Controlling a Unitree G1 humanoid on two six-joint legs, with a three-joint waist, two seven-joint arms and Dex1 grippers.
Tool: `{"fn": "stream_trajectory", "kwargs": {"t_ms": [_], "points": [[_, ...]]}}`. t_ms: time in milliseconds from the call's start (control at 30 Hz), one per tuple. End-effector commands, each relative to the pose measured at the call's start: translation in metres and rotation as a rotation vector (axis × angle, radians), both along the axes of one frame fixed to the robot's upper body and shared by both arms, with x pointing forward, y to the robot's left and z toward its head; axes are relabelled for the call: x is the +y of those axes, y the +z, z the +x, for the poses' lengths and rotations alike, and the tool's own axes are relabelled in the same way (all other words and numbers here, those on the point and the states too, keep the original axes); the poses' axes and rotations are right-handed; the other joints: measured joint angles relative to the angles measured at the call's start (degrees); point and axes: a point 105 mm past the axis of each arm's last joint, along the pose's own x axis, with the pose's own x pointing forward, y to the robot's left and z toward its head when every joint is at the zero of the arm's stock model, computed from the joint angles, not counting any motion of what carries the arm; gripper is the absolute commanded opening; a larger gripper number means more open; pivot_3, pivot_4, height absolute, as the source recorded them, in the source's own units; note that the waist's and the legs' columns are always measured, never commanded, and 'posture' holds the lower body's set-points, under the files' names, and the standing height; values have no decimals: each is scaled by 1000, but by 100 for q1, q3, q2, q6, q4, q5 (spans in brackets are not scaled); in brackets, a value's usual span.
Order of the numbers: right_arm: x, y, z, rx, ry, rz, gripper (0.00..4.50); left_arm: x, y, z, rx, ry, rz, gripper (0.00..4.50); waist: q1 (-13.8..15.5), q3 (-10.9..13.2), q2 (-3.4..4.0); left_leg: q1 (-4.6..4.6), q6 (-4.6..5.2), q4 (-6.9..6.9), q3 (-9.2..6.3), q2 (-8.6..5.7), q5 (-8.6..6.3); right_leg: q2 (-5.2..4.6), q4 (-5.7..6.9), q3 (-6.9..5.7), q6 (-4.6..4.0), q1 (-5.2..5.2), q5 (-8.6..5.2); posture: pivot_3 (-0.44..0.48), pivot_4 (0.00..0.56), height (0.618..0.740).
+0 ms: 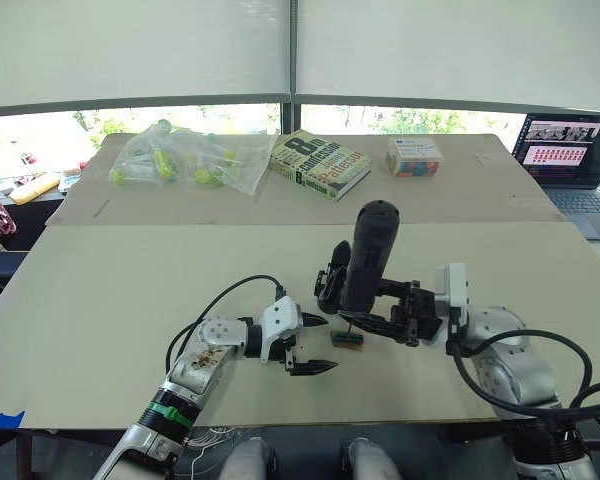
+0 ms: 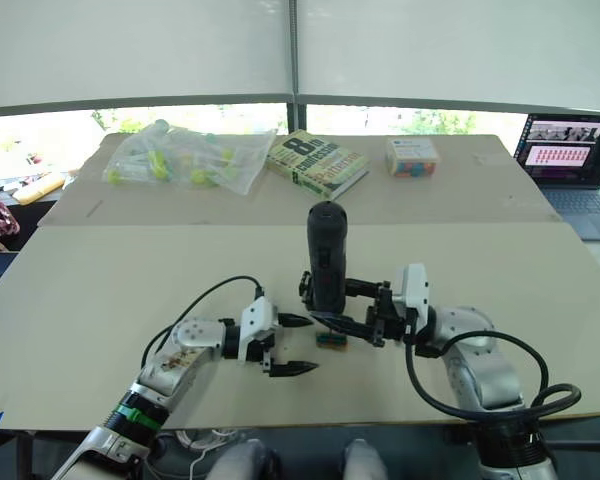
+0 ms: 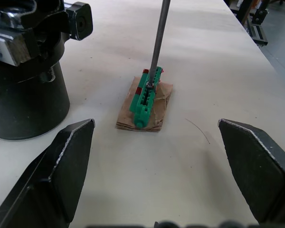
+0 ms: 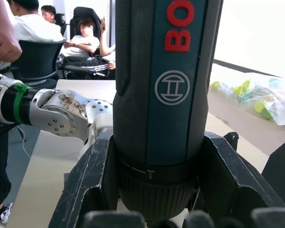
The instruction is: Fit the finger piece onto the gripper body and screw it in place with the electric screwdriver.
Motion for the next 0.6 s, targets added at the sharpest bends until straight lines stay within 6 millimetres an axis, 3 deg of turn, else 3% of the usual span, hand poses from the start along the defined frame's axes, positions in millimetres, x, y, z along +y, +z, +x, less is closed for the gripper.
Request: {"fn": "stream_trajectory", "kwargs": {"t_ms": [33,600], "points": [[-1,9,0,-14,-7,22,1941,-3,-8,-4,39,-14,9,4411,0,0,0,0,0,0,0,0,0,0,0,0,0,0,0,0,150,740],[-12,46,-8,-76,19,92,1941,10,15,1,-27,15,-9,4411,-20,1,-1,-10,0,-2,0,2,0,0,1,0,0,-12,0,0,150,740]]}}
